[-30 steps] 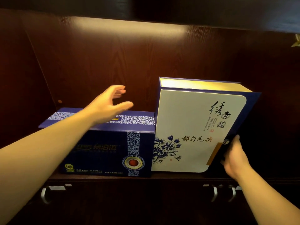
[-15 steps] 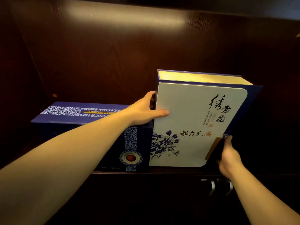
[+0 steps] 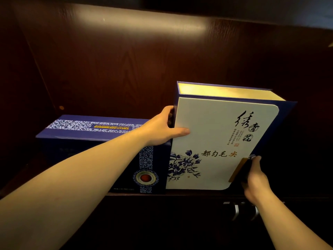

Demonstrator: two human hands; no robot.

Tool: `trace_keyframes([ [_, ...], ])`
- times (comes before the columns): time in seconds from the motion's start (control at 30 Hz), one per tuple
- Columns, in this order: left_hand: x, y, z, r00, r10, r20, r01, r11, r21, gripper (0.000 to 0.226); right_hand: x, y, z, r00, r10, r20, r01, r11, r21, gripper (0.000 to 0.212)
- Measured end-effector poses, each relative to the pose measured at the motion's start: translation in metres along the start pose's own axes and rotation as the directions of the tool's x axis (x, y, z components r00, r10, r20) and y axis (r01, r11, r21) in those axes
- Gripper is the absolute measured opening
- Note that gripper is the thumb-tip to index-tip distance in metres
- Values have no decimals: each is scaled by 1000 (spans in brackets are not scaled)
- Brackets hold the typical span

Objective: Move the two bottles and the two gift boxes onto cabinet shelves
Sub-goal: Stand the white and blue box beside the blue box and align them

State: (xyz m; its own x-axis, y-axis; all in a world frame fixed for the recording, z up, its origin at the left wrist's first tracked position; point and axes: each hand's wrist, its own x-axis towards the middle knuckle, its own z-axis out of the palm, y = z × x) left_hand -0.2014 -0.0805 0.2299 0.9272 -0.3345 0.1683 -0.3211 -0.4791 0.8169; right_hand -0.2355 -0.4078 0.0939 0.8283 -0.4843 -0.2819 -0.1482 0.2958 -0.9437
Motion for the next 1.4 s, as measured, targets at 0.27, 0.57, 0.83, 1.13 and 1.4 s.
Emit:
trace_keyframes([
  [0.27, -3, -2, -8, 999, -28, 38, 24, 994, 104, 122, 0, 0, -2, 998, -33, 61, 35, 999, -30, 90],
  [0.57, -33, -43, -87, 937, -287, 198, 19, 610, 793, 138, -2, 9, -8, 980, -93, 175, 107, 992, -74, 84],
  [0.83, -29, -51, -84, 965, -197, 175, -22, 601, 799, 126, 1, 27, -2, 956, -250, 154, 275, 947, -167, 73],
  [1.13, -30, -51, -84, 968, -169, 186, -41, 622, 782, 124, 8, 29, 1, 957, -246, 153, 269, 952, -147, 72],
  [1.4, -42, -53, -73, 972, -189, 143, -4, 589, 808, 121, 1, 30, -3, 970, -181, 164, 212, 957, -198, 114],
])
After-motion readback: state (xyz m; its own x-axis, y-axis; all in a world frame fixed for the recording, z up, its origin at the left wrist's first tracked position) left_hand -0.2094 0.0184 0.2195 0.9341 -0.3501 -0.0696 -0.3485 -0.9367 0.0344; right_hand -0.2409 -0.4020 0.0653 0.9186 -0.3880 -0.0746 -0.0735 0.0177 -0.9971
